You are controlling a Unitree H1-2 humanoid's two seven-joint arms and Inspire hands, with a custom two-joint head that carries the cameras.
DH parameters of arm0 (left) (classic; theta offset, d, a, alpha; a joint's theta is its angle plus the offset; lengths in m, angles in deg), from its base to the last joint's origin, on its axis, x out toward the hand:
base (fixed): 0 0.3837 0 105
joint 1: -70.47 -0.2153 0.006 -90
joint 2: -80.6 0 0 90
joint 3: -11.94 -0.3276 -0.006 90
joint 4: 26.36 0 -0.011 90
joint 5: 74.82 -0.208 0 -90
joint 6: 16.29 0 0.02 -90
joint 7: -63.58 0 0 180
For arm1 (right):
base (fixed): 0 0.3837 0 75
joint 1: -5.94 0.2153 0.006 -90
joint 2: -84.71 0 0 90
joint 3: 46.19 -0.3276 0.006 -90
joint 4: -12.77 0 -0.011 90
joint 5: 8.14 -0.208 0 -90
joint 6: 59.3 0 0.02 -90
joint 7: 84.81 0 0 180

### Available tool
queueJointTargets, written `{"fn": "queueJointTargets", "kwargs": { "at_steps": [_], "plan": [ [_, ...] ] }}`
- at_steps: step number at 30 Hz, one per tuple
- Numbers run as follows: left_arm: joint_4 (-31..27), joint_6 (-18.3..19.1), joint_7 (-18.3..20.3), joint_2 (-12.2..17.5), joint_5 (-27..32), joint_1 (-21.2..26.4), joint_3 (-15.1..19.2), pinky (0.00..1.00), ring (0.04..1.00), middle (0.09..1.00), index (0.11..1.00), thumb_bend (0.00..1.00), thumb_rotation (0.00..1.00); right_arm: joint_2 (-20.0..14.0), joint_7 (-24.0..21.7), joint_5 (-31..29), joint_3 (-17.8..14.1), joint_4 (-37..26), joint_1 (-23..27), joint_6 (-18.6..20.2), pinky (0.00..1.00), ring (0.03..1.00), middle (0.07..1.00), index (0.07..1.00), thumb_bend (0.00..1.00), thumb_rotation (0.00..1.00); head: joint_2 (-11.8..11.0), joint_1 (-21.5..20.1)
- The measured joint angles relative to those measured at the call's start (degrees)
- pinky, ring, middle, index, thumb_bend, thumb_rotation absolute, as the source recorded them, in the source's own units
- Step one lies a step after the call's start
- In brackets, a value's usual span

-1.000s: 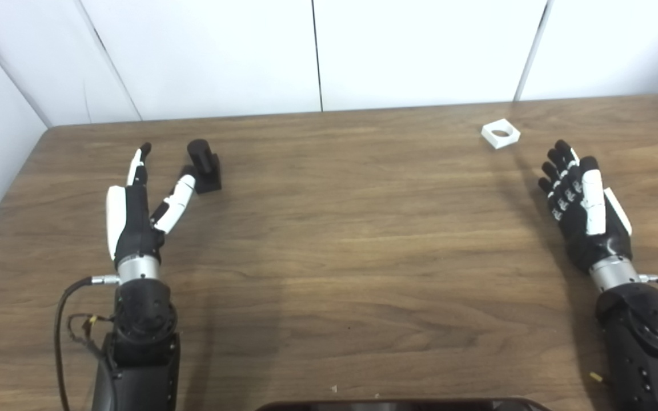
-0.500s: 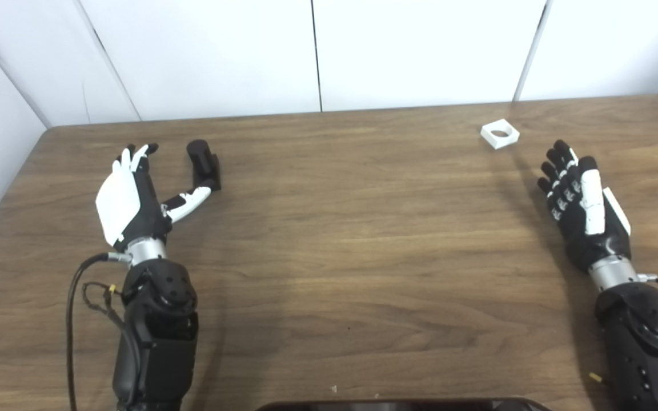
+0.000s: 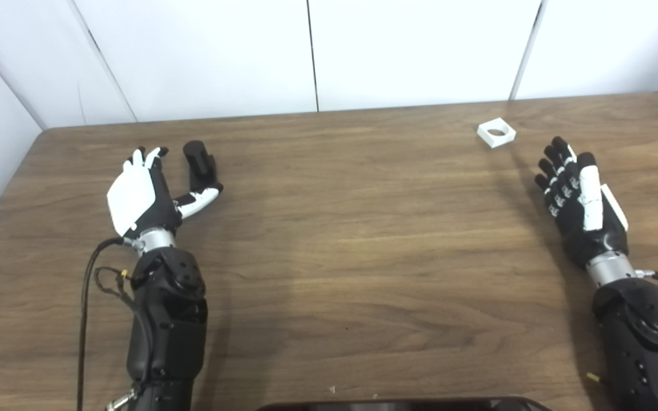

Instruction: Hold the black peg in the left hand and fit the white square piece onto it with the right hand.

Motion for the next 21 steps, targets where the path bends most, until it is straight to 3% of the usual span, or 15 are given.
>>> {"fn": "queueJointTargets", "kwargs": {
  "at_steps": [4,12,21],
  "plan": [
    [2.05,0.01,0.22,-0.29,-1.36,1.5,-0.07,0.99,1.0,0.994,0.837,0.79,0.45,-0.01,0.01,0.08,0.01,0.05,0.06,0.0,1.0,1.0,1.0,1.0,0.53,1.0,-0.09,-0.09],
    [5.49,-0.03,0.26,0.3,-4.24,4.34,-1.63,1.0,1.0,1.0,0.842,0.78,0.51,0.0,-0.1,0.06,0.04,0.19,0.17,-0.02,1.0,1.0,1.0,1.0,0.56,1.0,-0.44,-0.09],
    [8.26,-0.02,3.6,0.57,-8.41,5.6,-1.18,1.0,1.0,0.999,0.821,0.76,0.56,-0.02,-0.08,0.09,-0.01,0.2,0.14,-0.02,1.0,1.0,1.0,1.0,0.56,1.0,-0.7,-0.18]
  ]
}}
